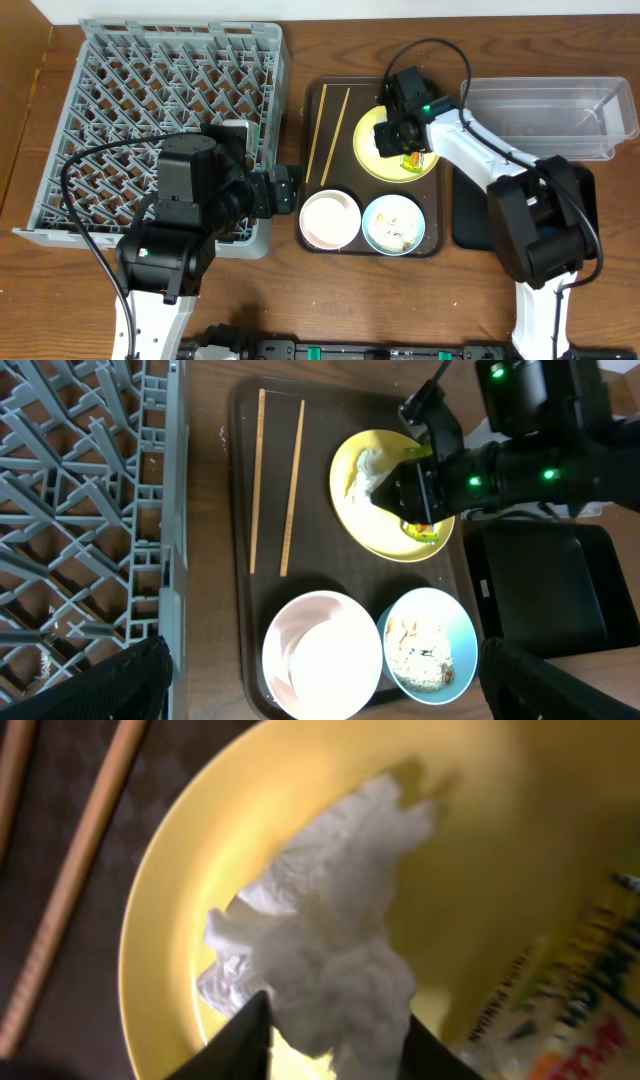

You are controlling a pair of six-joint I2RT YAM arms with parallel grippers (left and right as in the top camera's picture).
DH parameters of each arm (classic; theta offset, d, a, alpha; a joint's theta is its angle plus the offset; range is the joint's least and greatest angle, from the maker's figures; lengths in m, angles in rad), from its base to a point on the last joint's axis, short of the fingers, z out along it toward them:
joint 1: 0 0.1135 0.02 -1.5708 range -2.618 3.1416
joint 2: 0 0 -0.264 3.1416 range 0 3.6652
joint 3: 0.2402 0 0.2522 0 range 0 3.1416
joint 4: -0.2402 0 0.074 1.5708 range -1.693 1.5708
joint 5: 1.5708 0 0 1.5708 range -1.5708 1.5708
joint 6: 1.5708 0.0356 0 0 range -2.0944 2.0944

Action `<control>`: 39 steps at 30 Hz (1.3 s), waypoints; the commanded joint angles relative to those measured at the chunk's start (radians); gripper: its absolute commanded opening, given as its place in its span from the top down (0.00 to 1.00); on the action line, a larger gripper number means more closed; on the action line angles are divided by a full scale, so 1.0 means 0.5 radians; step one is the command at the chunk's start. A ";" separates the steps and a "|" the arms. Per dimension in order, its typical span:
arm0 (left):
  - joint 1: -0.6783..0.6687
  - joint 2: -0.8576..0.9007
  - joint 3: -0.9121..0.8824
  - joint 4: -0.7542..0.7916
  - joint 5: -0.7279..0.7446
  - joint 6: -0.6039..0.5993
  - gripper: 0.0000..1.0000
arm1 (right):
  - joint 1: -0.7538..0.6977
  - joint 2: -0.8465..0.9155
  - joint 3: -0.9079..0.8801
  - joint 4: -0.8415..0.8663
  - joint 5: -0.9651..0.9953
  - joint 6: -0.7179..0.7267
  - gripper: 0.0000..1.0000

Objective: Sort waste into correct bins and load items into the dishwasher
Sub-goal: 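Reach the right gripper to the yellow plate and grasp the white tissue, then carry the tissue right and drop it into the clear bin, then grasp the green snack wrapper on the yellow plate with the right gripper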

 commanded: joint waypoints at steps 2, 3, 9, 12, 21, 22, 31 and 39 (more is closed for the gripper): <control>-0.007 -0.001 0.040 -0.004 0.032 -0.003 0.02 | 0.025 0.018 0.037 -0.003 -0.063 0.023 0.97; -0.007 -0.001 0.040 -0.004 0.032 -0.002 0.02 | 0.014 -0.002 0.045 -0.002 -0.146 0.024 0.99; -0.007 -0.001 0.040 -0.005 0.032 -0.003 0.02 | -0.174 -0.369 0.093 -0.014 -0.331 0.217 0.99; -0.007 -0.001 0.040 -0.004 0.032 -0.002 0.02 | -0.323 -0.584 0.093 -0.111 -0.282 0.216 0.99; -0.007 -0.001 0.040 -0.004 0.032 -0.002 0.02 | -0.649 -0.738 0.065 -0.575 0.298 0.258 0.99; -0.007 -0.001 0.040 -0.004 0.032 -0.003 0.02 | -0.658 -0.713 0.053 -0.595 0.352 0.269 0.99; -0.007 -0.001 0.040 -0.004 0.032 -0.003 0.02 | -0.665 -0.628 0.072 -0.452 0.491 -0.018 0.32; -0.007 -0.001 0.040 -0.004 0.032 -0.003 0.02 | -0.470 -0.688 0.079 -0.443 -0.177 -0.318 0.49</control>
